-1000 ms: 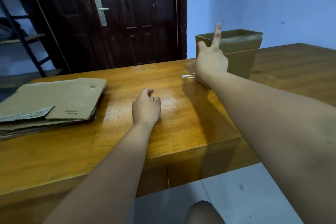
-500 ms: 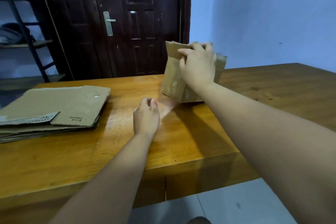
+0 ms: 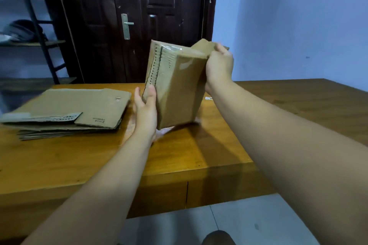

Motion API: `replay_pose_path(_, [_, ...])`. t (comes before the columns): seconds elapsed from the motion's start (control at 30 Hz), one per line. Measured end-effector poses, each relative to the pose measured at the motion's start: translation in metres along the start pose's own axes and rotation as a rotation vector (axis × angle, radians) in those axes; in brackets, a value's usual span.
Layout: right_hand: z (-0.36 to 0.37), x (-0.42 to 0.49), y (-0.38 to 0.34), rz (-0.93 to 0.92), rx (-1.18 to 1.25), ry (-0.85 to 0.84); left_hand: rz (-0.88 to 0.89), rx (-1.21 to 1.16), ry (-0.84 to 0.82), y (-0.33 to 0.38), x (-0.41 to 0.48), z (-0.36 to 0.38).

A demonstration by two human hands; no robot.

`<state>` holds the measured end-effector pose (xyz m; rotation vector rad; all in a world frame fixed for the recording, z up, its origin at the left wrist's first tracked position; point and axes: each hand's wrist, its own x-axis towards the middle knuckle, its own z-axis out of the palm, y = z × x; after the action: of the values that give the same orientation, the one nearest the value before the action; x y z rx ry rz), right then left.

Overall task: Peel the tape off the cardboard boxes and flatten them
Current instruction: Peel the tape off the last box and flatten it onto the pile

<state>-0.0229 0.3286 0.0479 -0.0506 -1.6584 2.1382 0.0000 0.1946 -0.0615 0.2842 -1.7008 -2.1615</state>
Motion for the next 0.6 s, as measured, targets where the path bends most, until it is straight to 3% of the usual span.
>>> replay_pose_path(0.07, [-0.003,0.005,0.011,0.08,0.086,0.052,0.019,-0.053,0.052,0.01,0.002,-0.011])
replay_pose_path(0.17, [-0.008,-0.005,0.016,0.21,0.143,0.038,-0.16,-0.606,-0.037,0.031,-0.002,-0.029])
replay_pose_path(0.23, [-0.011,-0.008,0.023,0.279,0.156,-0.022,-0.204,-0.737,-0.033,0.038,-0.003,-0.038])
replay_pose_path(0.4, [-0.014,-0.017,0.046,0.384,0.112,-0.094,-0.302,-0.582,-0.146,0.04,-0.006,-0.048])
replay_pose_path(0.6, [-0.014,-0.026,0.056,0.473,0.213,0.043,-0.513,-0.372,-0.176,0.026,-0.008,-0.044])
